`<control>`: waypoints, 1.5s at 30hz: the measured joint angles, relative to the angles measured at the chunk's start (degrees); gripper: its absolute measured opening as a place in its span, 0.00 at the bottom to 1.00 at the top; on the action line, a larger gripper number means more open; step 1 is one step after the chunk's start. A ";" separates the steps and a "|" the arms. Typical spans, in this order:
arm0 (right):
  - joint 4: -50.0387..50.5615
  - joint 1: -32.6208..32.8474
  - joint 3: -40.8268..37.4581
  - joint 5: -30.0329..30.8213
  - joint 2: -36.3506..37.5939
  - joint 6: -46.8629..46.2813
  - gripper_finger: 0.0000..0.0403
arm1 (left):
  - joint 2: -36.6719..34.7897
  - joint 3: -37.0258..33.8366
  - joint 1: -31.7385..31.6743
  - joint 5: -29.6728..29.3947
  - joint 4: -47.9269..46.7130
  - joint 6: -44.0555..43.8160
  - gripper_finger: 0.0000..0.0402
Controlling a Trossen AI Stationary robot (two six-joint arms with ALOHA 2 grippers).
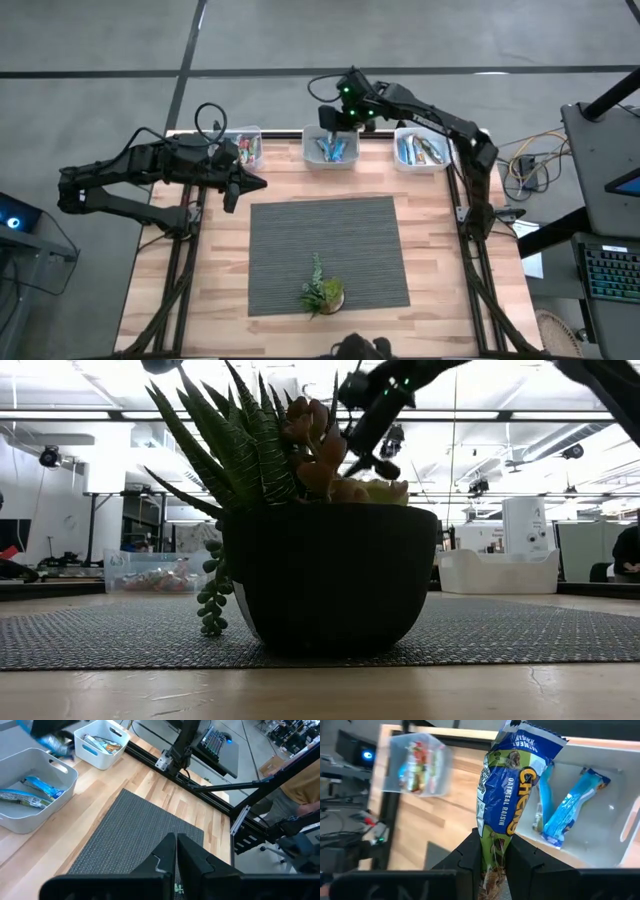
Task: Pick and place Granola Bars by type
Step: Put the blue granola bar into the gray bin
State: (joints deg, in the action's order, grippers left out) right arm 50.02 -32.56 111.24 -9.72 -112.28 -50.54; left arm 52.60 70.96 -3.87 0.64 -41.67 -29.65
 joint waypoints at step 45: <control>-3.89 -3.73 -0.04 -1.18 -11.55 -1.68 0.16 | 0.13 0.00 0.01 -0.04 0.02 1.03 0.00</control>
State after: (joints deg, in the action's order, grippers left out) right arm 46.13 -36.29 111.20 -10.90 -123.83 -52.23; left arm 52.73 70.96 -3.86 0.60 -41.65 -28.62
